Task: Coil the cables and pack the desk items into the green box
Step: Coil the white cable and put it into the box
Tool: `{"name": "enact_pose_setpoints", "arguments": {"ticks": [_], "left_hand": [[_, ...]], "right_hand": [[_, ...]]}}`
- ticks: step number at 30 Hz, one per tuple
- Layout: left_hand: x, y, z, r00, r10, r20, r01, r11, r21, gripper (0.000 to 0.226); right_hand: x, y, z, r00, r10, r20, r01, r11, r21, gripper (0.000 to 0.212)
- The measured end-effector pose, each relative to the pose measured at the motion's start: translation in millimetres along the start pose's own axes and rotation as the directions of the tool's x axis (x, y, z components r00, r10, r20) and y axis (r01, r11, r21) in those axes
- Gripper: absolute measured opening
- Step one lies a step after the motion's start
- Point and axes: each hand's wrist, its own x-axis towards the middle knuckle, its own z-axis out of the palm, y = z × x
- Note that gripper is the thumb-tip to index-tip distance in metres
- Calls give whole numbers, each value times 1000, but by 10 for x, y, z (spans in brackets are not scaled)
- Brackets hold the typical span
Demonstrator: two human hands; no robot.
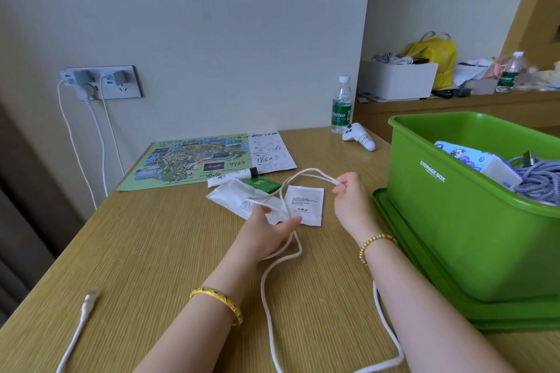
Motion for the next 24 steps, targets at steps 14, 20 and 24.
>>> {"name": "enact_pose_setpoints", "arguments": {"ticks": [14,20,24], "left_hand": [[-197,48,-409,937,307,-166,-323,943,-81,32],[-380,-193,-832,936,299,-188,-256,941,224,23],[-352,-422,-941,943,163,-291,-105,973,206,30]], "right_hand": [[-237,-266,-469,691,38,722,-228,959,168,19],[-364,-347,-446,740,170,651,140,908,-396,20],[-468,-502,-74,888,-97,450,206,958,-200,23]]}}
